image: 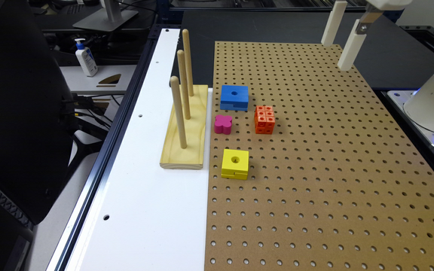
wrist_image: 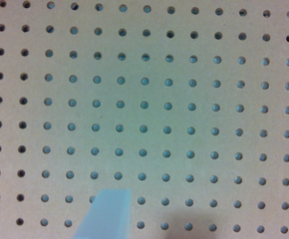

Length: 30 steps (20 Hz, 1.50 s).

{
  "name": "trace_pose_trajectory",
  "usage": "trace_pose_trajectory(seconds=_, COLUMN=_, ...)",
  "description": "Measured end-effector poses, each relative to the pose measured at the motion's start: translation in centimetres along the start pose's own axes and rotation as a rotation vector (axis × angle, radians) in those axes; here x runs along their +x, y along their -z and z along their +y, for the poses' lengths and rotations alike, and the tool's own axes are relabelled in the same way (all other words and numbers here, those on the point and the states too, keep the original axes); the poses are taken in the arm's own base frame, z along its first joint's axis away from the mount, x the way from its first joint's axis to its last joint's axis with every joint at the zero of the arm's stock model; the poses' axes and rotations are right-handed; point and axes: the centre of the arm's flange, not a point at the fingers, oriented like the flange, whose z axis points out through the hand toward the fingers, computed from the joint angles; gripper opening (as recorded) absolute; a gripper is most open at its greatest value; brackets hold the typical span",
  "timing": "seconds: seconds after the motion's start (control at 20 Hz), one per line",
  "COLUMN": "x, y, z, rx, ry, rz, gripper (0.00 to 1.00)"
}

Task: Pick up pink flower.

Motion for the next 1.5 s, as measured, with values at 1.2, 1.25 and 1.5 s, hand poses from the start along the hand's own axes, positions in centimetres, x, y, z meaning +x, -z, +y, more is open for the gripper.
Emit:
trace_pose_trajectory(seconds=1.2, x=0.9, y=0.8, z=-0.9, rx=0.031, ry=-0.002, rz=0.028, gripper=1.00)
trace_pose_trajectory(seconds=1.25, x=1.1, y=0.8, z=-1.1, rx=0.032, ry=-0.001, rz=0.029, gripper=1.00)
trace_pose_trajectory(seconds=1.5, x=2.7, y=0.5, z=-3.4, rx=0.038, ry=0.006, rz=0.029, gripper=1.00)
